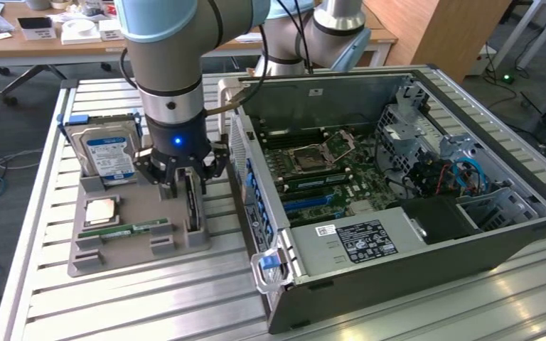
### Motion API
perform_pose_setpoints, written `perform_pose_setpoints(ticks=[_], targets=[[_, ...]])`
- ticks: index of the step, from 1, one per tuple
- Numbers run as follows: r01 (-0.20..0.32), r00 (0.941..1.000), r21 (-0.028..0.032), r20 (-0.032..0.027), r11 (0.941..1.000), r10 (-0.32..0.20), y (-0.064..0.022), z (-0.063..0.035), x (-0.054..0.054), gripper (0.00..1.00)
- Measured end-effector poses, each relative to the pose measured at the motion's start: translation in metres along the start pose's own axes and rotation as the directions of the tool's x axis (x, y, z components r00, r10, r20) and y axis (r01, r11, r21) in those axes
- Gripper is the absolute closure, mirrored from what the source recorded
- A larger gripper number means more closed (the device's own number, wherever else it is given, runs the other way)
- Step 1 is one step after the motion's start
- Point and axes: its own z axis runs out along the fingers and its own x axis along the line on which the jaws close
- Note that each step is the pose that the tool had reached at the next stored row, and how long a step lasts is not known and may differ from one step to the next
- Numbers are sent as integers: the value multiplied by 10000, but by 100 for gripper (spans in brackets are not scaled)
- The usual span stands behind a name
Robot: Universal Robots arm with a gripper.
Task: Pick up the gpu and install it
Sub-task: 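Pick up the gpu and move the gpu toward the slot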
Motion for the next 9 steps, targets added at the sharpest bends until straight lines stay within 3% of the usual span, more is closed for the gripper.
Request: perform_pose_setpoints(ticks=[9], targets=[[0, 10000, -1, 0, 10000, 0, 0, 1, 0, 47]])
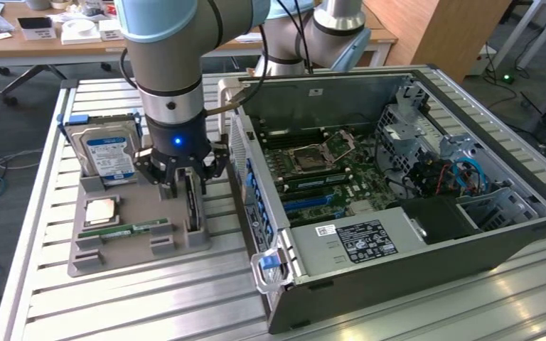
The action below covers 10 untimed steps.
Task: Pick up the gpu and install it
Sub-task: 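Pick up the gpu and move the gpu toward the slot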
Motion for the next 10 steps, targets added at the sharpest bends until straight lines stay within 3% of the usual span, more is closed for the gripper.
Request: perform_pose_setpoints(ticks=[3, 4, 10], targets=[[0, 10000, 0, 0, 10000, 0, 0, 0, 0, 48], [0, 10000, 0, 0, 10000, 0, 0, 0, 0, 55], [0, 10000, -1, 0, 10000, 0, 0, 0, 0, 55]])
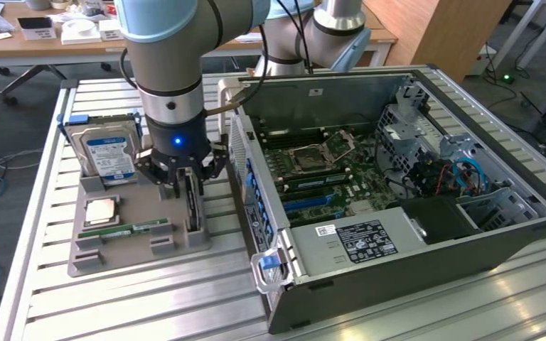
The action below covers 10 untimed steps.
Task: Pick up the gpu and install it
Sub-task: 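Pick up the gpu and move the gpu toward the slot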
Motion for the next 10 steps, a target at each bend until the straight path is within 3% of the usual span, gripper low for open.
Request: perform_pose_setpoints(ticks=[3, 4, 10], targets=[[0, 10000, 0, 0, 10000, 0, 0, 0, 0, 56], [0, 10000, 0, 0, 10000, 0, 0, 0, 0, 64], [-1, 10000, -1, 1, 10000, 1, 0, 1, -1, 64]])
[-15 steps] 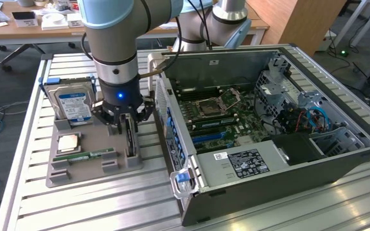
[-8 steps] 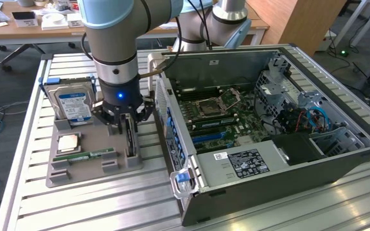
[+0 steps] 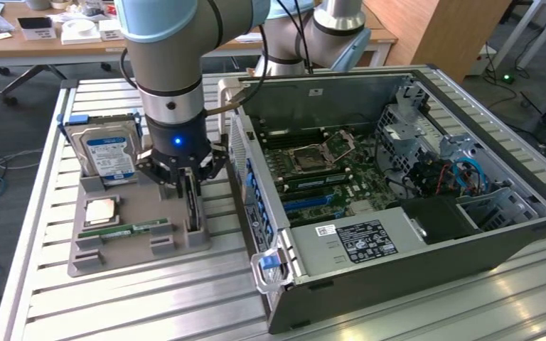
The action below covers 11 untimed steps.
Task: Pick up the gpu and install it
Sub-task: 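Pick up the gpu and move the gpu toward the slot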
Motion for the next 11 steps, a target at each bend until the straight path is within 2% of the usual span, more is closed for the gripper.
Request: perform_pose_setpoints(ticks=[11], targets=[[-21, 10000, 7, -1, 10000, 21, 0, 2, -16, 64]])
